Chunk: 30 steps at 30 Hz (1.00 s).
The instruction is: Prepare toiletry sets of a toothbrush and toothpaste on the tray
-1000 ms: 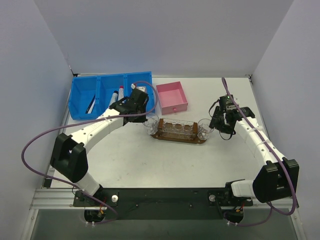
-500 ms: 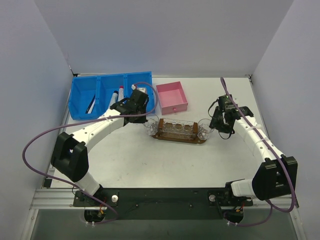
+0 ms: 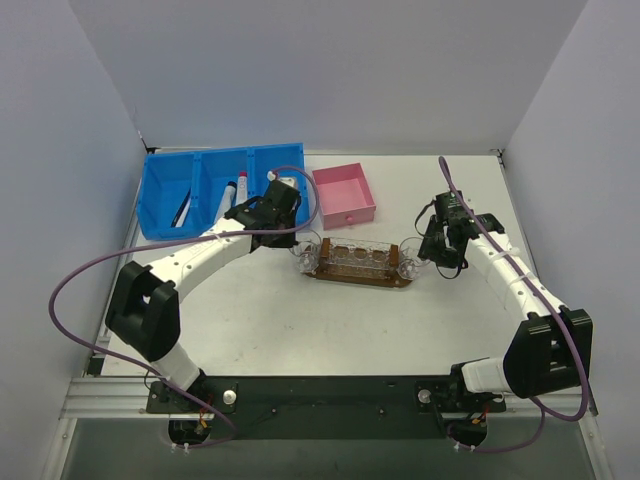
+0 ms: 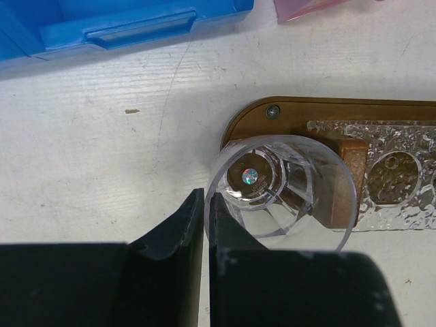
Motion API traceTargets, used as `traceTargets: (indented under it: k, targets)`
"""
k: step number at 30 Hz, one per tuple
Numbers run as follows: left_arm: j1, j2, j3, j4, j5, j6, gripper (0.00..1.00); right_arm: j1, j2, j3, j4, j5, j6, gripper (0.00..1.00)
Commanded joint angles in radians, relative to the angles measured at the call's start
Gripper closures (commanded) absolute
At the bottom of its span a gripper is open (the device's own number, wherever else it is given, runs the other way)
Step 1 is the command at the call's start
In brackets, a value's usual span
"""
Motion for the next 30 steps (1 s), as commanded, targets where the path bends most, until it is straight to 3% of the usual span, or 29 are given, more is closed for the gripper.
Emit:
traceTargets:
  k: [1, 30]
  targets:
    - [-0.010, 0.000, 0.004, 0.062, 0.024, -0.010, 1.00, 0.001, 0.013, -0.006, -0.011, -0.002, 0.000, 0.65]
    - [-0.012, 0.038, 0.035, 0.035, -0.069, -0.021, 1.00, 0.002, 0.033, -0.001, -0.008, -0.016, -0.008, 0.69]
